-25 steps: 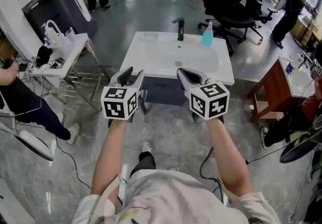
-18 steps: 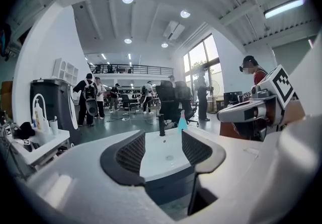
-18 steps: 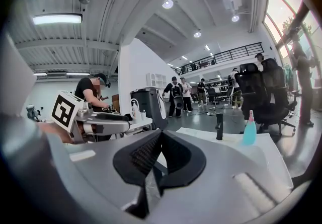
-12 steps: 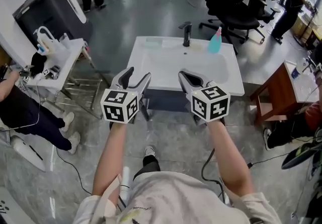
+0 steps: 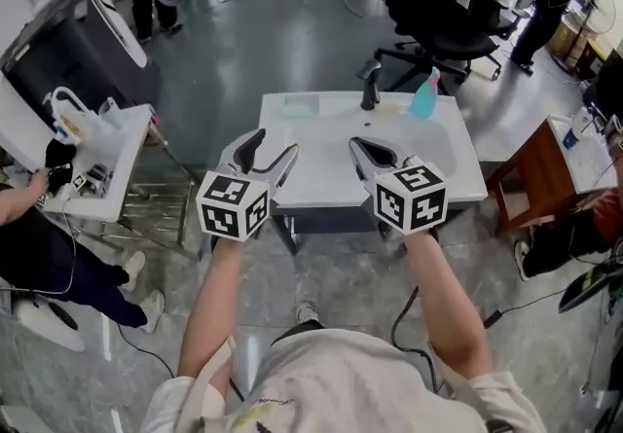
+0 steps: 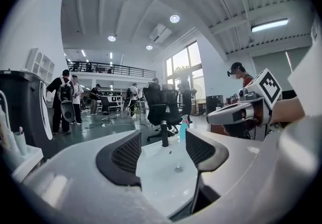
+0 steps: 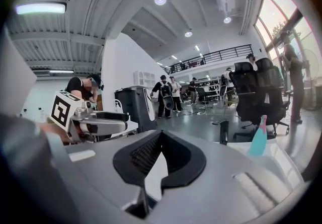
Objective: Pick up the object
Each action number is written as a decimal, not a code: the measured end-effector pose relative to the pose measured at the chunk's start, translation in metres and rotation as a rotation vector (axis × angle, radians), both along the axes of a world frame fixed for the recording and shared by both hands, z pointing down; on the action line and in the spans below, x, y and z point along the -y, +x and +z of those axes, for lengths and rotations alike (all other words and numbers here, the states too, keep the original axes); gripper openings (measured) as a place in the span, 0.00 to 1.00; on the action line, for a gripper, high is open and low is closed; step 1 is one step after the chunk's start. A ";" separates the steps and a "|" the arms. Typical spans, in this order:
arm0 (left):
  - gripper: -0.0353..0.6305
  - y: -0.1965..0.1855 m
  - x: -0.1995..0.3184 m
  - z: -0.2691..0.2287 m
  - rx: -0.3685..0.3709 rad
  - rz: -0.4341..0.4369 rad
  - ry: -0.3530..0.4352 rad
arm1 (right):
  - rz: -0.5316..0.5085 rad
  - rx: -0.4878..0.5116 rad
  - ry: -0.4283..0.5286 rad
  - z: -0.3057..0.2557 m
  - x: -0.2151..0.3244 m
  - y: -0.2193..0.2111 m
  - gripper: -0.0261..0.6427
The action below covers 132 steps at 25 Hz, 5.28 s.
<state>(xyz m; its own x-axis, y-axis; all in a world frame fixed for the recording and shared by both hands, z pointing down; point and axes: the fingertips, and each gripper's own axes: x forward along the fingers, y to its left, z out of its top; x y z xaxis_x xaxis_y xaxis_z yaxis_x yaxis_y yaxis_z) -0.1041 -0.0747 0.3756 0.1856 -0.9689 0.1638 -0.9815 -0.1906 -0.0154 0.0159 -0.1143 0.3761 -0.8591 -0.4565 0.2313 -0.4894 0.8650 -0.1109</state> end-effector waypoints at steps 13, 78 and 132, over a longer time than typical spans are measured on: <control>0.48 -0.053 0.038 0.008 0.008 0.094 -0.011 | 0.096 -0.026 0.012 -0.002 0.026 -0.041 0.04; 0.47 -0.120 0.264 0.022 0.046 0.055 -0.077 | 0.033 0.046 0.003 -0.002 0.269 -0.139 0.04; 0.39 -0.067 0.261 0.189 0.659 0.819 -0.497 | 0.304 -0.024 -0.043 0.053 0.230 -0.113 0.04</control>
